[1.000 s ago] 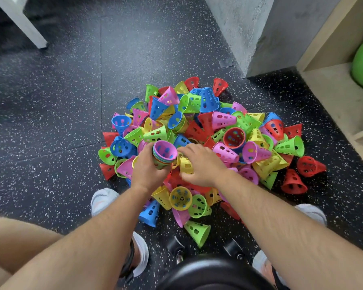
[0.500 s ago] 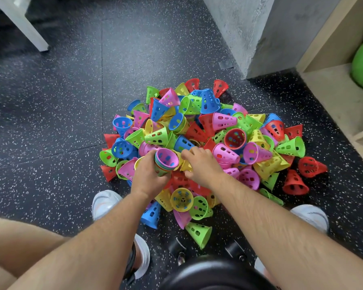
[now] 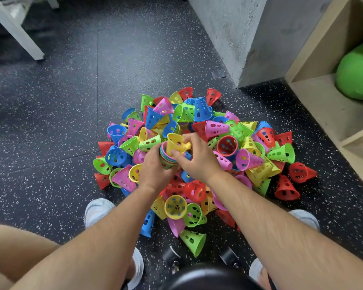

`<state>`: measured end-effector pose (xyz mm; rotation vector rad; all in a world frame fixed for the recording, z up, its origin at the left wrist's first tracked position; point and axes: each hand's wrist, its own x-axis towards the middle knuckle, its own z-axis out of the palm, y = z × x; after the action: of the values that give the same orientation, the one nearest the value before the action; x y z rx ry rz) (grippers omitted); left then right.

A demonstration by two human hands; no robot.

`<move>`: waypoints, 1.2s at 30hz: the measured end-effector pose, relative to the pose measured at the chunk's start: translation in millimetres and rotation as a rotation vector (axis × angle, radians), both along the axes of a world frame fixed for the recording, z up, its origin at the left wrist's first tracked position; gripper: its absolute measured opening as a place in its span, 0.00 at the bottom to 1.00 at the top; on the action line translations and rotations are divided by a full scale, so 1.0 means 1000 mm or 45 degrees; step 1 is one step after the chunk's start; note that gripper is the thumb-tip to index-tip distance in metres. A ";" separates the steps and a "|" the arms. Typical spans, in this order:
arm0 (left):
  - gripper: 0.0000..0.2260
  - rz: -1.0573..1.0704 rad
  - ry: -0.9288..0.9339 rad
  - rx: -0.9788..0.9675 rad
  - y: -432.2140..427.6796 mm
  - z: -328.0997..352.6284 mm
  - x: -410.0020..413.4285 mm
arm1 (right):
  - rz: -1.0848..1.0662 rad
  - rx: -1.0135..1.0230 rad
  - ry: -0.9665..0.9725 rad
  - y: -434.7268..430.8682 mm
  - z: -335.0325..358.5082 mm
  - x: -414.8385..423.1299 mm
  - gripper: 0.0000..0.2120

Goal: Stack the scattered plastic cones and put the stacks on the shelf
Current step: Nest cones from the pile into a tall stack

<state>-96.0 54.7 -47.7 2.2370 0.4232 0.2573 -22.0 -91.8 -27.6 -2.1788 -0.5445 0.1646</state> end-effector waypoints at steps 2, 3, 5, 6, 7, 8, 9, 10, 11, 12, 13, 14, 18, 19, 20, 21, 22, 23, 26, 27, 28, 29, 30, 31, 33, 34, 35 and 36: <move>0.25 -0.016 0.006 -0.020 -0.004 0.001 0.004 | 0.087 -0.174 -0.042 -0.009 -0.002 -0.004 0.27; 0.25 -0.029 0.014 -0.030 -0.006 0.001 0.005 | 0.096 -0.200 -0.066 -0.014 -0.003 -0.005 0.29; 0.24 -0.064 0.025 -0.049 -0.010 -0.001 0.008 | 0.024 -0.186 -0.093 -0.026 -0.005 -0.005 0.29; 0.24 -0.080 0.032 -0.053 -0.014 -0.002 0.008 | -0.049 -0.197 -0.117 -0.033 -0.006 -0.004 0.27; 0.25 -0.095 0.040 -0.051 -0.018 -0.004 0.009 | -0.131 -0.242 -0.153 -0.041 -0.008 -0.002 0.24; 0.25 -0.111 0.047 -0.043 -0.023 -0.006 0.009 | -0.200 -0.323 -0.193 -0.049 -0.010 0.001 0.22; 0.25 -0.128 0.054 -0.035 -0.027 -0.007 0.010 | -0.236 -0.433 -0.216 -0.057 -0.013 0.004 0.20; 0.25 -0.146 0.058 -0.029 -0.032 -0.008 0.011 | -0.238 -0.556 -0.206 -0.065 -0.015 0.006 0.20; 0.24 -0.167 0.059 -0.018 -0.036 -0.008 0.011 | -0.214 -0.672 -0.169 -0.071 -0.018 0.007 0.22; 0.24 -0.189 0.059 0.001 -0.039 -0.008 0.012 | -0.178 -0.771 -0.131 -0.075 -0.021 0.008 0.25; 0.24 -0.212 0.060 0.024 -0.041 -0.009 0.012 | -0.135 -0.855 -0.114 -0.078 -0.023 0.009 0.27; 0.25 -0.233 0.064 0.045 -0.043 -0.009 0.013 | -0.090 -0.931 -0.124 -0.079 -0.025 0.010 0.29; 0.27 -0.266 0.055 0.082 -0.045 -0.009 0.013 | 0.033 -1.154 -0.198 -0.067 -0.031 0.015 0.37; 0.27 -0.275 0.052 0.089 -0.044 -0.010 0.013 | 0.036 -1.181 -0.197 -0.063 -0.032 0.016 0.37; 0.27 -0.287 0.055 0.102 -0.043 -0.010 0.012 | 0.038 -1.204 -0.197 -0.060 -0.032 0.018 0.36; 0.27 -0.296 0.064 0.115 -0.042 -0.010 0.012 | 0.042 -1.223 -0.198 -0.058 -0.033 0.019 0.34; 0.27 -0.300 0.076 0.127 -0.041 -0.010 0.011 | 0.045 -1.234 -0.199 -0.056 -0.033 0.019 0.33; 0.26 -0.297 0.086 0.132 -0.039 -0.011 0.011 | 0.048 -1.234 -0.201 -0.055 -0.034 0.019 0.32; 0.26 -0.276 0.084 0.127 -0.037 -0.011 0.009 | 0.047 -1.184 -0.208 -0.052 -0.036 0.017 0.31; 0.25 -0.272 0.084 0.123 -0.036 -0.011 0.009 | 0.045 -1.164 -0.204 -0.052 -0.037 0.016 0.30; 0.25 -0.268 0.087 0.116 -0.036 -0.011 0.009 | 0.042 -1.144 -0.195 -0.052 -0.037 0.016 0.31; 0.25 -0.264 0.093 0.107 -0.036 -0.011 0.009 | 0.042 -1.126 -0.184 -0.052 -0.038 0.015 0.31; 0.25 -0.261 0.100 0.098 -0.036 -0.011 0.009 | 0.047 -1.108 -0.174 -0.053 -0.037 0.015 0.31; 0.25 -0.259 0.104 0.091 -0.035 -0.011 0.009 | 0.056 -1.090 -0.165 -0.054 -0.037 0.015 0.31; 0.26 -0.259 0.107 0.090 -0.035 -0.012 0.009 | 0.075 -1.052 -0.138 -0.056 -0.036 0.015 0.30; 0.26 -0.261 0.109 0.090 -0.035 -0.012 0.008 | 0.082 -1.036 -0.122 -0.057 -0.034 0.016 0.30; 0.26 -0.265 0.110 0.087 -0.035 -0.013 0.008 | 0.084 -1.023 -0.113 -0.059 -0.033 0.017 0.31; 0.26 -0.270 0.112 0.083 -0.035 -0.013 0.008 | 0.083 -1.012 -0.114 -0.061 -0.031 0.017 0.31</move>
<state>-88.0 19.6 -60.8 2.3418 0.2234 0.0621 -4.6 -152.4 -59.1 -2.9488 -0.6767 0.3686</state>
